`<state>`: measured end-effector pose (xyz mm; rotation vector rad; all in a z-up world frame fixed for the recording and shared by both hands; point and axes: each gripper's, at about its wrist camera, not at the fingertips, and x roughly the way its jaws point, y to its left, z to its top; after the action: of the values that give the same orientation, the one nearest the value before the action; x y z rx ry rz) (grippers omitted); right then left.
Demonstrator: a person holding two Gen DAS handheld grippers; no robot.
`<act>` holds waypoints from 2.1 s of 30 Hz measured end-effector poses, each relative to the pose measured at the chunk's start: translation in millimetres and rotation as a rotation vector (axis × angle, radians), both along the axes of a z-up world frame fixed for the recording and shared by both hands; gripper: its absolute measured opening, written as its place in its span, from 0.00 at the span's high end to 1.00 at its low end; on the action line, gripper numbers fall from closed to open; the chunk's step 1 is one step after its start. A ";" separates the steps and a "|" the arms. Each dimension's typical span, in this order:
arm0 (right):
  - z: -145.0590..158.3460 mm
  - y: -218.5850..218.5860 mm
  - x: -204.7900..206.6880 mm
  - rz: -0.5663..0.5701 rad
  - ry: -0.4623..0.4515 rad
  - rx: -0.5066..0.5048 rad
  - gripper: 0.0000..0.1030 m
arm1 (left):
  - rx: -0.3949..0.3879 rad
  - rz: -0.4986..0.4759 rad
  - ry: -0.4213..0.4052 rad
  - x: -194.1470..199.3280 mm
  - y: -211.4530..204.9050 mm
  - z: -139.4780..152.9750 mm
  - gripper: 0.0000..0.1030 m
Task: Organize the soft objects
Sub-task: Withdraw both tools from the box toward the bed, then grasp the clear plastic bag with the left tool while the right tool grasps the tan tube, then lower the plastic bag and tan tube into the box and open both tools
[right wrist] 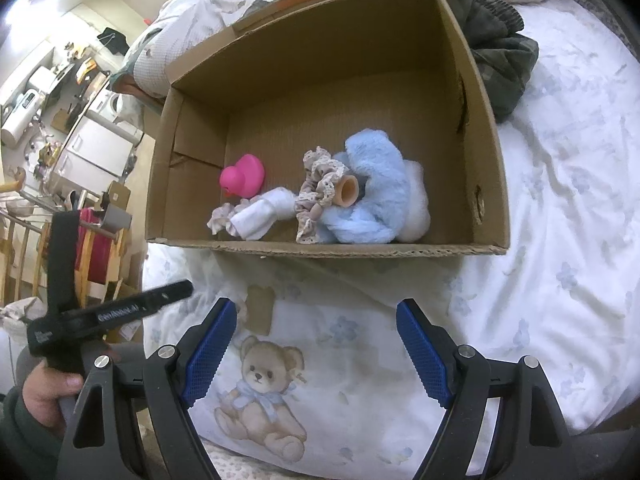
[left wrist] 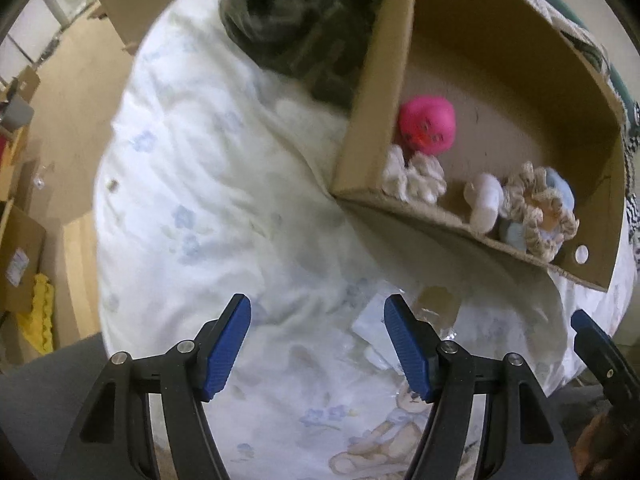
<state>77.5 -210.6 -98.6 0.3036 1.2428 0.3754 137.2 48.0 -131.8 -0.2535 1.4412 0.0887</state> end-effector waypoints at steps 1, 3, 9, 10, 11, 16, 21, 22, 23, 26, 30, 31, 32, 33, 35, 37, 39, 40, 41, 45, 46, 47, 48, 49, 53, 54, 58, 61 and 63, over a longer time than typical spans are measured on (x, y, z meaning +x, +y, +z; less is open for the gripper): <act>-1.1 0.7 1.4 0.001 0.003 0.000 0.15 | -0.011 0.004 0.007 0.3 -1.7 -3.3 0.36; -3.1 2.2 2.7 0.005 0.009 -0.004 0.15 | -0.030 0.007 0.023 1.7 -7.6 -10.3 0.36; -7.4 3.1 4.5 0.010 0.020 -0.012 0.15 | -0.027 -0.099 0.128 2.3 -42.2 -43.7 0.35; -7.7 3.3 4.4 0.012 0.020 -0.014 0.15 | -0.018 -0.107 0.125 2.1 -44.4 -44.1 0.35; -7.7 3.8 4.3 0.013 0.020 -0.015 0.15 | -0.012 -0.109 0.120 1.2 -46.3 -43.9 0.36; -8.2 4.4 4.8 0.013 0.021 -0.018 0.16 | -0.105 -0.107 0.122 -0.2 -46.0 -38.7 0.85; -10.1 8.4 6.3 0.026 0.036 -0.005 0.15 | -0.122 -0.109 0.086 -9.8 -40.3 -13.0 0.93; -11.3 10.1 5.9 0.032 0.048 0.007 0.15 | -0.112 -0.114 0.066 -13.1 -38.1 -3.9 0.93; -12.9 11.9 5.4 0.039 0.061 0.021 0.16 | -0.100 -0.117 0.044 -15.5 -34.2 4.6 0.93; -21.8 22.1 3.9 0.047 0.126 0.087 0.20 | -0.046 -0.102 -0.032 -25.4 -20.5 26.5 0.93; -42.0 48.3 4.4 0.042 0.212 0.103 0.46 | -0.019 -0.064 -0.059 -27.9 -10.2 32.0 0.93; -48.0 54.6 4.8 0.035 0.229 0.101 0.50 | -0.016 -0.064 -0.063 -30.7 -4.0 34.1 0.93; -55.2 61.2 5.9 0.022 0.249 0.102 0.54 | -0.010 -0.065 -0.068 -32.1 -1.9 36.3 0.93; -61.7 66.7 7.0 0.008 0.268 0.105 0.55 | -0.003 -0.067 -0.073 -31.4 -0.3 38.9 0.93; -71.7 75.9 9.3 -0.017 0.283 0.096 0.55 | 0.010 -0.069 -0.080 -20.4 -0.5 42.1 0.93; -77.5 82.6 11.0 -0.041 0.271 0.072 0.55 | 0.004 -0.062 -0.079 -19.6 0.3 41.8 0.93; -80.4 85.2 12.5 -0.062 0.257 0.072 0.67 | -0.001 -0.062 -0.080 -17.6 -0.5 41.8 0.93; -80.9 85.7 13.1 -0.066 0.255 0.073 0.69 | -0.001 -0.066 -0.082 -17.7 -1.6 42.4 0.93; -80.4 86.3 13.5 -0.067 0.250 0.081 0.79 | 0.000 -0.069 -0.085 -19.0 -1.2 44.6 0.93; -69.5 86.1 10.0 -0.040 0.197 0.089 0.90 | -0.005 -0.065 -0.095 -17.8 -3.1 48.5 0.93; -66.1 85.8 8.0 -0.030 0.193 0.090 0.90 | -0.015 -0.059 -0.093 -17.2 -2.7 49.3 0.93; -63.5 85.0 6.1 -0.024 0.186 0.088 0.90 | -0.021 -0.056 -0.093 -16.6 -2.7 49.7 0.93; -58.6 83.7 4.1 -0.018 0.178 0.090 0.90 | -0.018 -0.056 -0.097 -16.0 -3.9 50.8 0.93; -52.5 82.6 5.1 -0.014 0.170 0.096 0.90 | -0.012 -0.056 -0.102 -15.2 -5.6 51.8 0.93; -25.7 74.0 -1.4 0.009 0.132 0.115 0.90 | 0.003 -0.061 -0.120 -12.5 -11.6 56.5 0.93; -18.3 70.4 -3.8 0.015 0.123 0.118 0.90 | 0.004 -0.061 -0.124 -11.9 -12.9 57.6 0.93; 2.6 54.3 -10.9 0.043 0.095 0.125 0.90 | 0.008 -0.043 -0.142 -11.5 -14.6 61.0 0.93; 15.2 35.0 -14.3 0.043 0.074 0.135 0.90 | 0.024 -0.025 -0.172 -12.6 -12.7 67.7 0.93; 23.1 19.4 -14.2 0.022 0.062 0.161 0.90 | 0.039 -0.011 -0.205 -13.2 -10.2 75.4 0.93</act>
<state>63.3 -191.2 -75.5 0.4417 1.2799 0.4894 124.0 37.8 -56.4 -0.2155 1.2353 0.0793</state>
